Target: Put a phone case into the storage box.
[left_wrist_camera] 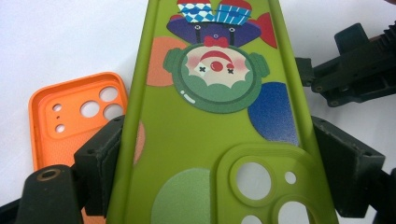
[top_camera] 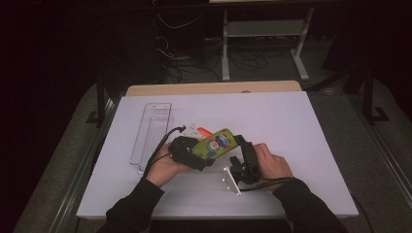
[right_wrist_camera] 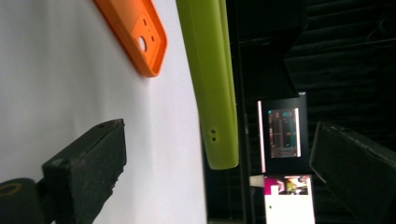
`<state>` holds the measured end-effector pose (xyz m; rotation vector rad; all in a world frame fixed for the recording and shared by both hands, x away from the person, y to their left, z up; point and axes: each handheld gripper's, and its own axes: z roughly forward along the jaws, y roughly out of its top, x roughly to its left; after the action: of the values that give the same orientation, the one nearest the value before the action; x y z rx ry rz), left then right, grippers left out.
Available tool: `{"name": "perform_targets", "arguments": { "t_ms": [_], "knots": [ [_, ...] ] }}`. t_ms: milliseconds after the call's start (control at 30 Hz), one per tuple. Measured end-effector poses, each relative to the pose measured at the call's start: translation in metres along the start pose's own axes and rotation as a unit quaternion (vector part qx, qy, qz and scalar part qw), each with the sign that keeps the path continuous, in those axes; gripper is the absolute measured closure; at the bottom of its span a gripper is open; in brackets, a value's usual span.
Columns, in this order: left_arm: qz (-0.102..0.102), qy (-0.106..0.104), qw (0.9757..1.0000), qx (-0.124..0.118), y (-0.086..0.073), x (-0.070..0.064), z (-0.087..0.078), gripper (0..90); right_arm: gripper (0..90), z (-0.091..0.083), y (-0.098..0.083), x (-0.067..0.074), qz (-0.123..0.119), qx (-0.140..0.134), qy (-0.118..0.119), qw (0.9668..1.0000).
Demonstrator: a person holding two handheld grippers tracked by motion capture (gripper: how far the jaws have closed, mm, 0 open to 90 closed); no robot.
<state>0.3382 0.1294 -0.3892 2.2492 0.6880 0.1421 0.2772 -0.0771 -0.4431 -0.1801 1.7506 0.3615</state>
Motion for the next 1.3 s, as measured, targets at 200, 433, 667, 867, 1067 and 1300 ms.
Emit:
{"name": "perform_targets", "arguments": {
  "t_ms": [200, 433, 667, 867, 1067, 1300],
  "knots": [
    [0.005, 0.000, 1.0000, 0.004, 0.001, 0.000, -0.001, 15.8, 13.1, -0.001, 0.008, 0.000, -0.012, 0.001, -0.029, 0.9995],
    [0.023, 0.002, 0.9996, 0.017, 0.000, 0.000, 0.000, 15.8, 29.0, 0.002, 0.012, 0.004, -0.016, -0.005, -0.029, 0.9994],
    [0.029, 0.004, 0.9994, 0.020, 0.000, 0.000, 0.000, 15.8, 49.6, 0.004, 0.016, 0.007, -0.021, -0.012, -0.023, 0.9994],
    [0.029, 0.001, 0.9993, 0.023, 0.000, 0.000, 0.000, 15.8, 60.6, 0.006, 0.015, 0.009, -0.025, -0.013, -0.022, 0.9994],
    [0.028, 0.001, 0.9994, 0.018, 0.000, 0.000, -0.001, 15.8, 68.9, 0.005, 0.015, 0.009, -0.029, -0.014, -0.016, 0.9994],
    [0.027, -0.002, 0.9994, 0.020, 0.000, 0.001, 0.000, 15.7, 74.2, 0.004, 0.015, 0.009, -0.037, -0.012, -0.007, 0.9992]
  ]
}}
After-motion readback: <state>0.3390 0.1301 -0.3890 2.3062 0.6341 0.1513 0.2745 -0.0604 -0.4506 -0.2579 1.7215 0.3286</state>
